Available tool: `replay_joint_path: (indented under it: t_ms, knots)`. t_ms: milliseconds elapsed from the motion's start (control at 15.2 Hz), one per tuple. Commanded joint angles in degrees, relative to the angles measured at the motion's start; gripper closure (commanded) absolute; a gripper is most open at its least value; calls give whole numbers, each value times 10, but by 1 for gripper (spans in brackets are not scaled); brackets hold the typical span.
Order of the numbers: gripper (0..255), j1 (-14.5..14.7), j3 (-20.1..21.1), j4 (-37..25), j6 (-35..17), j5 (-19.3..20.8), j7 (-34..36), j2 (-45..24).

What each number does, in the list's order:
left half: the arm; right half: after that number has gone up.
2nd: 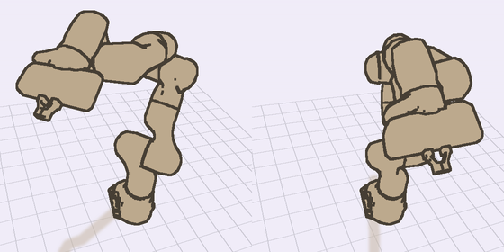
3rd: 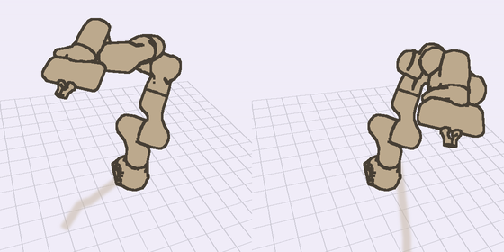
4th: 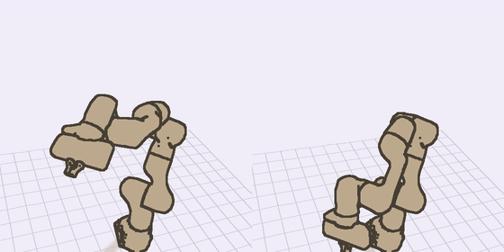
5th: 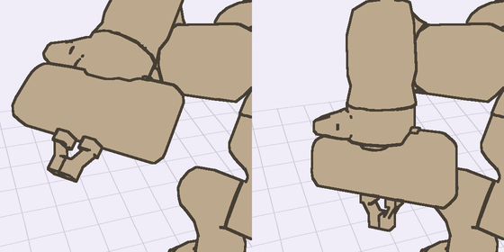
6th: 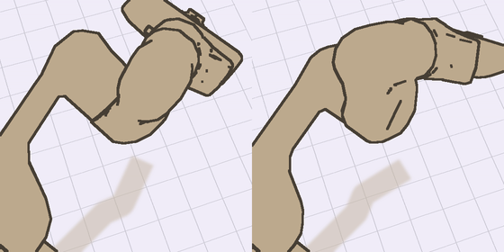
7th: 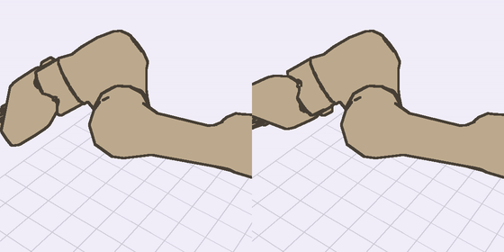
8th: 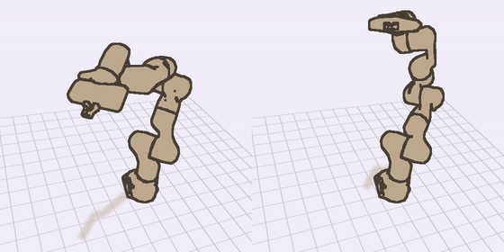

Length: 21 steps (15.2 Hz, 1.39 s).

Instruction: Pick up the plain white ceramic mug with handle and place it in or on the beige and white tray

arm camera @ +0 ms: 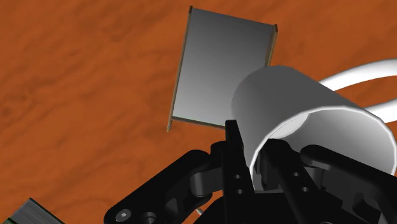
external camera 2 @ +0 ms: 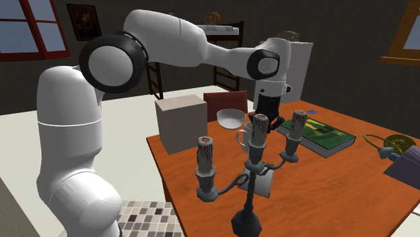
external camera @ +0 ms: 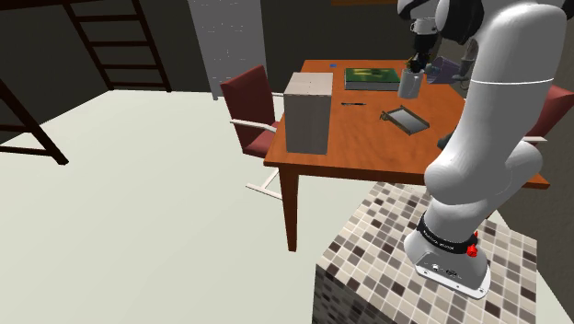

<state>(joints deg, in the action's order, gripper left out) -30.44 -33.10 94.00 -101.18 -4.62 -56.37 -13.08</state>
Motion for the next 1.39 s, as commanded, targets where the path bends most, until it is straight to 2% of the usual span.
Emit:
replay_joint_path:
  t_ms: [0,1188,1320]
  knots:
    - [255,-19,-9,-6,0,-4,-29,-8]
    - [255,-23,-2,91,-125,-26,-42,-41]
    - [255,-23,-2,91,-125,-26,-42,-41]
